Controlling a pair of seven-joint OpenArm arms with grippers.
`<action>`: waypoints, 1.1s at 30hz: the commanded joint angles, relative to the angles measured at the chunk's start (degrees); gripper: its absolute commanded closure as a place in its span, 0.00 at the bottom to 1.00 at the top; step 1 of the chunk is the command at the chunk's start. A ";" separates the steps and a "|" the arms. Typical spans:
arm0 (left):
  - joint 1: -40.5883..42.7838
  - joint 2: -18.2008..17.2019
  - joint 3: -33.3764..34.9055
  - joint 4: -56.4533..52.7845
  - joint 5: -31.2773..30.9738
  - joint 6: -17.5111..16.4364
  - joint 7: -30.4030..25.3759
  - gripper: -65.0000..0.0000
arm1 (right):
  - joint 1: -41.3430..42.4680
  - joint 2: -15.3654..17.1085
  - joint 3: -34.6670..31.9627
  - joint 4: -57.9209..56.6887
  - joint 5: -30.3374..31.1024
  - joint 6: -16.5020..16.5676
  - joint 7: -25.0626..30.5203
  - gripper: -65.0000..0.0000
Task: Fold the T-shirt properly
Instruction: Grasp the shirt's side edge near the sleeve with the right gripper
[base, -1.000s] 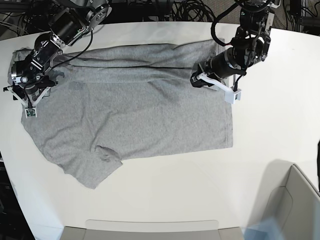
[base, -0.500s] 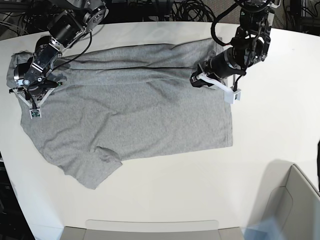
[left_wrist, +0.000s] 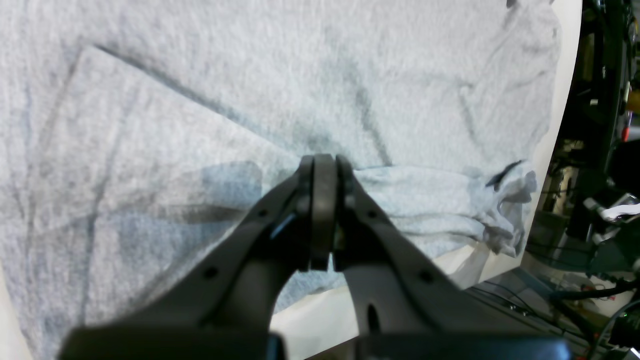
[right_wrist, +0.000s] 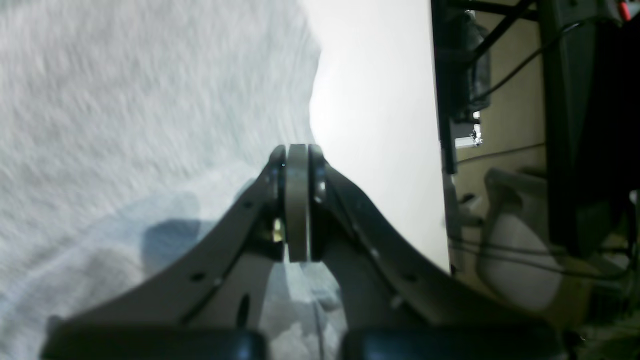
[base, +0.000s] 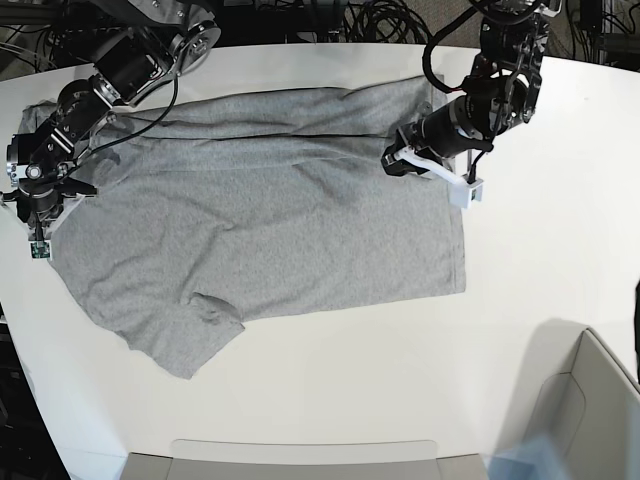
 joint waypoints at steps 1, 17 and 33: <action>-0.38 -0.40 -0.27 0.88 -0.81 0.07 -0.42 1.00 | 1.51 0.15 -0.23 1.25 0.17 0.82 1.06 1.00; -0.29 -0.40 -0.27 0.79 -0.81 0.07 -0.42 1.00 | 0.81 3.85 4.25 -12.55 -1.15 0.82 1.15 0.55; -0.03 -0.31 -0.27 0.79 -0.81 0.07 -0.51 1.00 | 0.81 3.93 3.99 -10.97 -2.20 0.82 1.15 1.00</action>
